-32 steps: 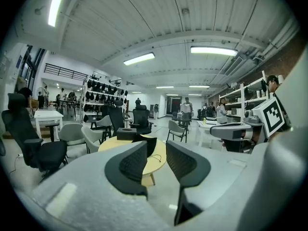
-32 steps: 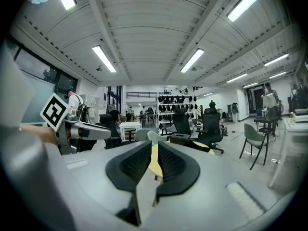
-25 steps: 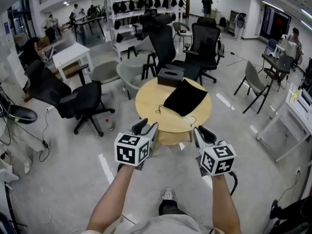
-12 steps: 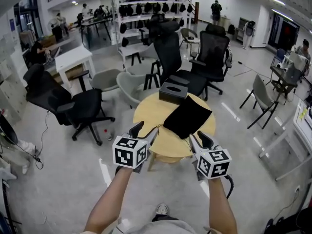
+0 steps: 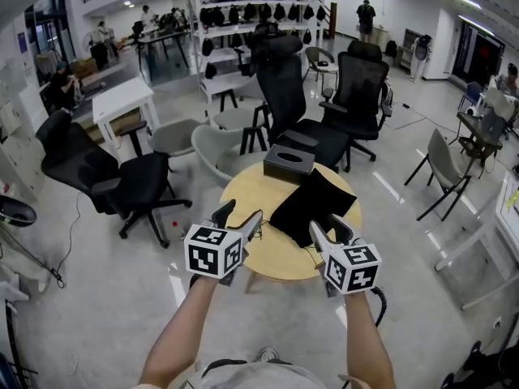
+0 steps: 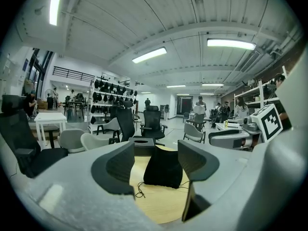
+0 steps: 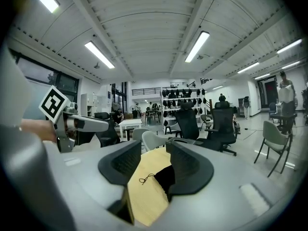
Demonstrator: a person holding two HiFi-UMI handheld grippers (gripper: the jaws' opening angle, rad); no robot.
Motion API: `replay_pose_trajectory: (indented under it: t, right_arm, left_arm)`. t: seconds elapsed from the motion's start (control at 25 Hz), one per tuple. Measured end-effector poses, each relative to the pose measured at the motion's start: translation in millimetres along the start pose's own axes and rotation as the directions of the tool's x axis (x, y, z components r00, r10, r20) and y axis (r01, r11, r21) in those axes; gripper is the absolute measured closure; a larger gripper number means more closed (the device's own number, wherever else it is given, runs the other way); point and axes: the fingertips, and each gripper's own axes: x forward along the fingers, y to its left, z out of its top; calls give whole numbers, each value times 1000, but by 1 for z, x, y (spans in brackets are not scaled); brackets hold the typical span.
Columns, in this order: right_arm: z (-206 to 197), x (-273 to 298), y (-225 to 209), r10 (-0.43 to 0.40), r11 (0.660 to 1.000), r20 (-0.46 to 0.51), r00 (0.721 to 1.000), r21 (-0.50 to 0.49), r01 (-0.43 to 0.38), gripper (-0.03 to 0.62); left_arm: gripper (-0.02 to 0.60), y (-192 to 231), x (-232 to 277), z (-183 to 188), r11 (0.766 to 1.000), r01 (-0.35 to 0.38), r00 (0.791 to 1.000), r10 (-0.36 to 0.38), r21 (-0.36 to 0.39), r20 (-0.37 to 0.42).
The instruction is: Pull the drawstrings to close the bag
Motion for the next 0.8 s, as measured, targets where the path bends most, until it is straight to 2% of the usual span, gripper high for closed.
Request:
replay_pose_trajectory:
  t: [0.4, 0.6, 0.8]
  right_arm:
    - [-3, 37, -32, -36, 999, -10, 999, -7, 36, 390]
    - [-8, 57, -51, -90, 996, -4, 996, 3, 90, 385]
    - [-7, 87, -57, -156, 987, -10, 988, 38, 157, 384]
  left_arm:
    - [295, 20, 51, 3, 1000, 24, 1000, -24, 2, 8]
    - [295, 29, 82, 5, 997, 76, 997, -76, 27, 19]
    - [295, 55, 117, 8, 990, 138, 990, -138, 18, 12]
